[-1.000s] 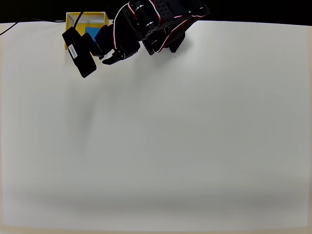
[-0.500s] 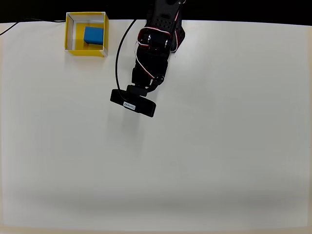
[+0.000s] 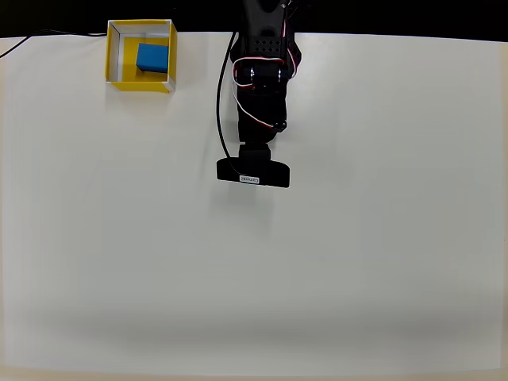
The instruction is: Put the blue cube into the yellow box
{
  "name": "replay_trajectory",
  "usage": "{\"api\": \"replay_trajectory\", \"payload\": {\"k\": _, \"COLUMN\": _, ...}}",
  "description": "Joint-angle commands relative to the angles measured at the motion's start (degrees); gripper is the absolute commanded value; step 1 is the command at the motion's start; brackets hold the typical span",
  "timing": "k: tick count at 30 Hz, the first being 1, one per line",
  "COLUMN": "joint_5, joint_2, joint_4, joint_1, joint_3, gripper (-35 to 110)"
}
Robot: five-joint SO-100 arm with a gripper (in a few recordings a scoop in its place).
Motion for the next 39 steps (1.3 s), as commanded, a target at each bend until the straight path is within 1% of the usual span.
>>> {"api": "replay_trajectory", "payload": {"k": 1, "joint_5": 0.62, "joint_2": 1.32, "joint_4": 1.05, "joint_1": -0.44, "joint_3": 1.49, "gripper": 0}}
{"api": "replay_trajectory", "payload": {"k": 4, "joint_5": -0.18, "joint_2": 1.32, "joint_4": 1.05, "joint_1": -0.18, "joint_3": 1.49, "gripper": 1}}
{"api": "replay_trajectory", "payload": {"k": 7, "joint_5": 1.58, "joint_2": 1.32, "joint_4": 1.05, "joint_1": 0.62, "joint_3": 1.49, "gripper": 1}}
{"api": "replay_trajectory", "payload": {"k": 9, "joint_5": 5.36, "joint_2": 1.32, "joint_4": 0.88, "joint_1": 0.62, "joint_3": 1.49, "gripper": 1}}
{"api": "replay_trajectory", "payload": {"k": 39, "joint_5": 5.36, "joint_2": 1.14, "joint_4": 0.7, "joint_1": 0.26, "joint_3": 1.49, "gripper": 1}}
